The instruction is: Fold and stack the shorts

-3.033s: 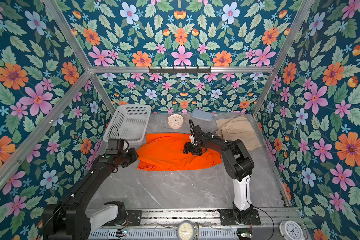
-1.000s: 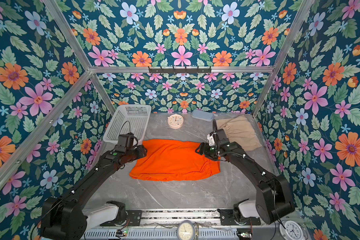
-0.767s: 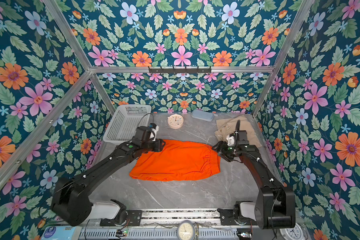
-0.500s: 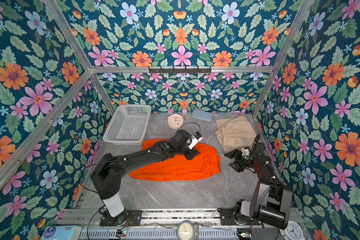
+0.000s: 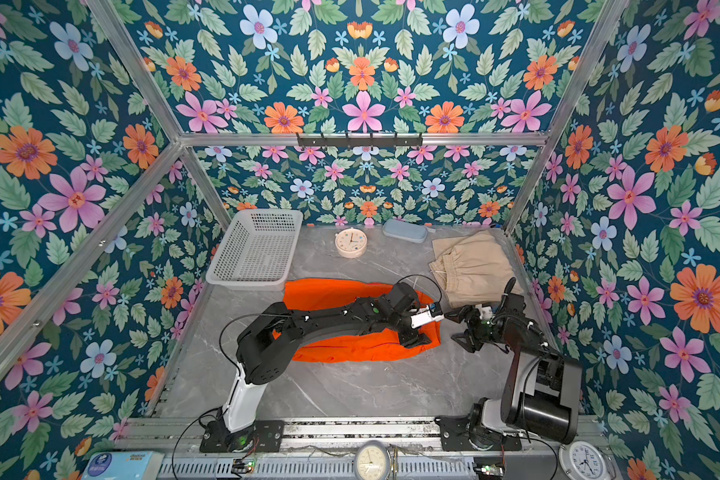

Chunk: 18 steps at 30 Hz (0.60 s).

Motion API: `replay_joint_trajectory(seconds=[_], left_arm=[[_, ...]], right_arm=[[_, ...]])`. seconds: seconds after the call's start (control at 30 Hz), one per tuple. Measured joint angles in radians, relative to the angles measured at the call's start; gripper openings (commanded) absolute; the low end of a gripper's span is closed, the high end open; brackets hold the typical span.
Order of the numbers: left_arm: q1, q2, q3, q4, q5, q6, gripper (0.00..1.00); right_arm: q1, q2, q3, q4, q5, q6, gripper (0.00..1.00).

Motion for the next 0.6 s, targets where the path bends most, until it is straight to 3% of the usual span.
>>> replay_joint_trajectory(seconds=[0.17,0.3,0.43,0.5,0.6], left_arm=[[0.001,0.015,-0.02,0.015,0.023,0.013,0.65],[0.0,0.035,-0.023,0.022,0.009,0.031,0.59],[-0.001,0.032,-0.05,0.05,0.008,0.049,0.4],[-0.001,0.02,-0.077,0.068,0.01,0.049,0.21],[-0.003,-0.015,-0.119,0.1,0.013,0.052,0.09]], right_arm=[[0.003,0.037,-0.01,0.035,-0.028,0.021,0.81],[0.014,0.063,-0.016,0.055,-0.037,0.027,0.81],[0.049,0.091,-0.018,0.087,-0.042,0.052,0.81],[0.066,0.105,-0.019,0.1,-0.042,0.062,0.81],[0.081,0.128,-0.021,0.123,-0.042,0.082,0.81]])
